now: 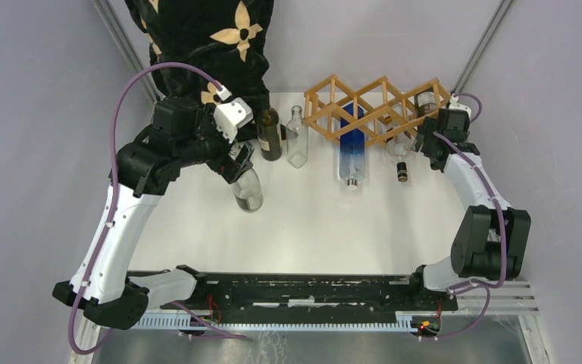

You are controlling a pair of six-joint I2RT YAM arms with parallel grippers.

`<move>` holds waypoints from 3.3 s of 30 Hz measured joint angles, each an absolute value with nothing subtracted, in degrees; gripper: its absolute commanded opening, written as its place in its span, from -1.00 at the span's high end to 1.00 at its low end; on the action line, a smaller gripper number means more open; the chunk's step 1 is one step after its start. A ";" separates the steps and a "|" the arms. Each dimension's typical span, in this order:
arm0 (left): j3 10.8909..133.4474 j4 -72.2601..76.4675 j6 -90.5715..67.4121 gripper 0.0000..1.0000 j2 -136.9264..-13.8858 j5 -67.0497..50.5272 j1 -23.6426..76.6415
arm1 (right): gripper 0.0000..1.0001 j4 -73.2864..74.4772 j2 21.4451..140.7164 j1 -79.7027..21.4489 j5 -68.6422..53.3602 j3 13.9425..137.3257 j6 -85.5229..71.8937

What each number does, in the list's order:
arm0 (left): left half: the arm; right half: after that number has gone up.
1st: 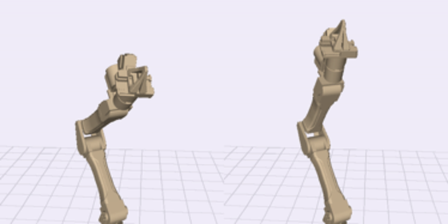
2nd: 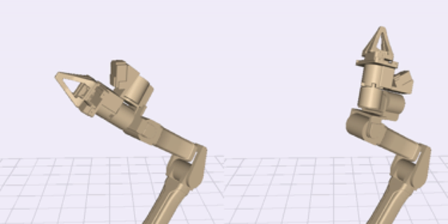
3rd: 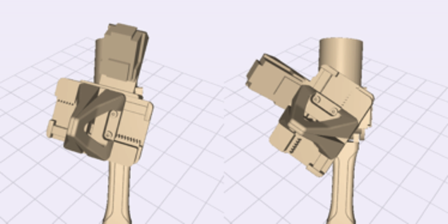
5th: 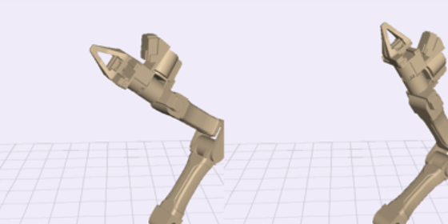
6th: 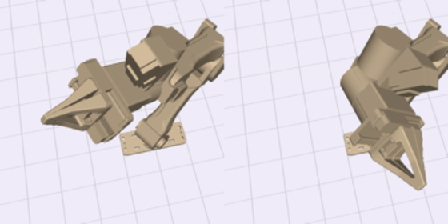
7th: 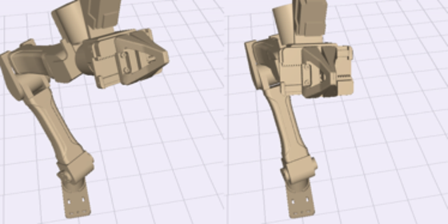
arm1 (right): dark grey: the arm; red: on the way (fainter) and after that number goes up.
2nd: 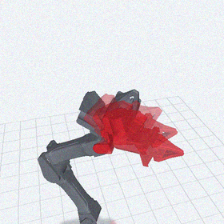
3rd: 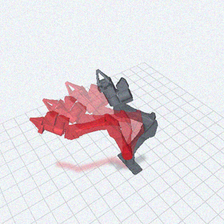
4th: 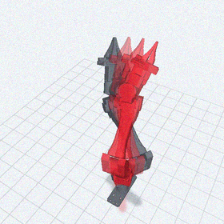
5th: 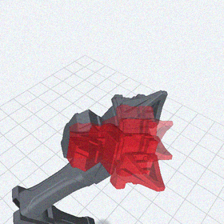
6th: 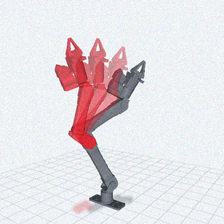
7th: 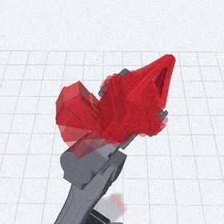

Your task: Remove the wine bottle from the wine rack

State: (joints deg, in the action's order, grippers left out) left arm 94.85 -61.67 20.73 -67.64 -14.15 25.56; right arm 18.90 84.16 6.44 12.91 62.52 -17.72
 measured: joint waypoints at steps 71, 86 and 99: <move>94.80 -61.63 22.87 -1.00 -65.93 -15.16 25.56 | 1.00 11.40 62.92 5.72 -4.10 39.42 -29.87; 89.01 -58.78 30.33 -1.00 -63.02 -17.04 25.56 | 1.00 17.74 38.00 5.28 -10.79 26.81 -37.01; 84.90 -55.24 36.97 -1.00 -61.21 -17.21 25.56 | 1.00 24.27 31.73 1.08 -15.29 26.76 -41.76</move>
State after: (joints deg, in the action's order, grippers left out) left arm 84.90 -55.24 36.97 -61.21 -17.21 25.56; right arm 24.27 31.73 1.08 -15.29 26.76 -41.76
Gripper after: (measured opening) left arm 0.996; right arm 0.404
